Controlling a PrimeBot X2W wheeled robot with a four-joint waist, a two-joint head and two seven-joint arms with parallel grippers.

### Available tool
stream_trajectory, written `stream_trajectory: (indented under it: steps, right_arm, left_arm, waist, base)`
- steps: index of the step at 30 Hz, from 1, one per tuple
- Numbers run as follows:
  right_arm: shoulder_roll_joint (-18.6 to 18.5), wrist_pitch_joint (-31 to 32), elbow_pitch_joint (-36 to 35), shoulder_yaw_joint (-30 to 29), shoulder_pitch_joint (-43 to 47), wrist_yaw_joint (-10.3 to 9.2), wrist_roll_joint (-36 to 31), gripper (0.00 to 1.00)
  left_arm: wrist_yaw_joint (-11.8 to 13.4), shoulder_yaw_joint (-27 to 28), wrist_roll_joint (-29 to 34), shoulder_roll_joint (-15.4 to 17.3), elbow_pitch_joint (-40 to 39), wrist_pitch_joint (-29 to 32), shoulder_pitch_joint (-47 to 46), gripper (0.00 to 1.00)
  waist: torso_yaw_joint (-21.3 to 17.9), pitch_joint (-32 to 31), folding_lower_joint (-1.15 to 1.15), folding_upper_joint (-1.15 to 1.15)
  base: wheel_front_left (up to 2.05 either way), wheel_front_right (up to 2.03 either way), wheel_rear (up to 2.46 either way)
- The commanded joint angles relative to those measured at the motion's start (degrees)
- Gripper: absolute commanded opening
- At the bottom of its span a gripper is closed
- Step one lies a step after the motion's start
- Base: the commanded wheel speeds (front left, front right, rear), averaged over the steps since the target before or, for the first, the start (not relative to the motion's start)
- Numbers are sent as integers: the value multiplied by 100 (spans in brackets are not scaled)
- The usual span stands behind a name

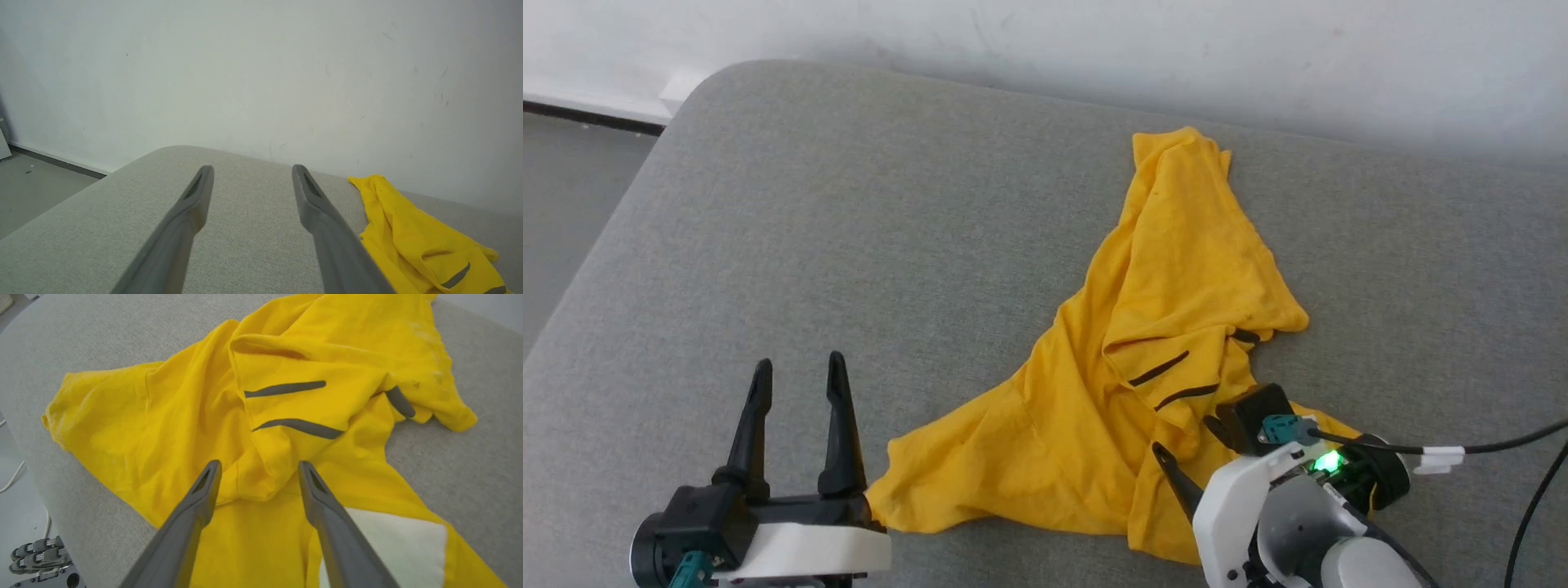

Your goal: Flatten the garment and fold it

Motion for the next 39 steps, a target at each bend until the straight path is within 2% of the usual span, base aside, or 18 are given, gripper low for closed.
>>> stream_trajectory:
  steps: [1, 6, 7, 10, 17, 22, 24, 27, 29, 31, 36, 37, 38, 39]
  right_arm:
    - [-9, 48, 94, 3, -121, -4, -108, 100]
    - [-9, 49, 375, -139, -207, -4, -304, 100]
    - [-9, -9, 407, -211, -216, -4, -278, 48]
    - [-9, -163, 490, -309, -254, -4, -296, 0]
    - [-9, -627, 509, -448, -442, -4, 0, 0]
    - [-9, -721, 158, -712, -725, -4, 283, 0]
    - [-9, -622, -64, -1055, -866, -4, 130, 0]
    - [-17, -330, -352, -1741, -1005, -4, -450, 0]
    - [-160, -103, -450, -2160, -1030, -4, -784, 0]
    - [-487, 142, -458, -2501, -965, -4, -1099, 0]
    - [-815, 717, -322, -3492, -565, -4, -1448, 1]
    - [-886, 785, -252, -3631, -458, -4, -1567, 60]
    - [-933, 796, -189, -3723, -371, -4, -1648, 100]
    - [-941, 741, -127, -3820, -322, -4, -1679, 100]
  left_arm:
    - [-30, -2, -16, -28, 49, -27, -86, 100]
    - [-23, -48, -51, -36, 129, -27, -133, 100]
    - [-7, -67, -70, -36, 142, -27, -142, 100]
    - [27, -91, -116, -37, 175, -27, -157, 100]
    - [38, -43, -119, -38, 210, -27, -106, 100]
    - [16, -1, -55, -38, 177, -27, -58, 100]
    - [11, -3, -33, -38, 159, -27, -45, 100]
    - [12, 14, -33, -39, 139, -27, -20, 100]
    - [-13, -8, -32, -39, 159, -27, 1, 100]
    - [-42, -45, -31, -39, 190, -27, 5, 100]
    - [-105, -39, -58, -39, 259, -27, -51, 100]
    - [-137, -33, -65, -39, 295, -27, -69, 100]
    - [-176, -36, -58, -39, 333, -27, -90, 100]
    - [-205, -33, -57, -39, 361, -27, -113, 100]
  waist:
    - [112, 70, 0, 0]
    - [178, 81, 0, 0]
    - [179, 76, 0, 0]
    - [140, 43, 0, 0]
    - [-111, -133, 0, 0]
    - [-335, -202, 0, 0]
    - [-399, -204, 0, 0]
    - [-478, -205, 0, 0]
    - [-508, -194, 0, 0]
    - [-500, -182, 0, 0]
    - [-443, -137, 0, 0]
    - [-430, -116, 0, 0]
    - [-414, -95, 0, 0]
    - [-402, -79, 0, 0]
  base:
    - [0, 0, 0]
    - [0, 0, 0]
    - [0, 0, 0]
    - [0, 0, 0]
    - [0, 0, 0]
    - [0, 0, 0]
    - [0, 0, 0]
    - [0, 0, 0]
    - [0, 0, 0]
    - [0, 0, 0]
    - [0, 0, 0]
    - [0, 0, 0]
    - [0, 0, 0]
    - [0, 0, 0]
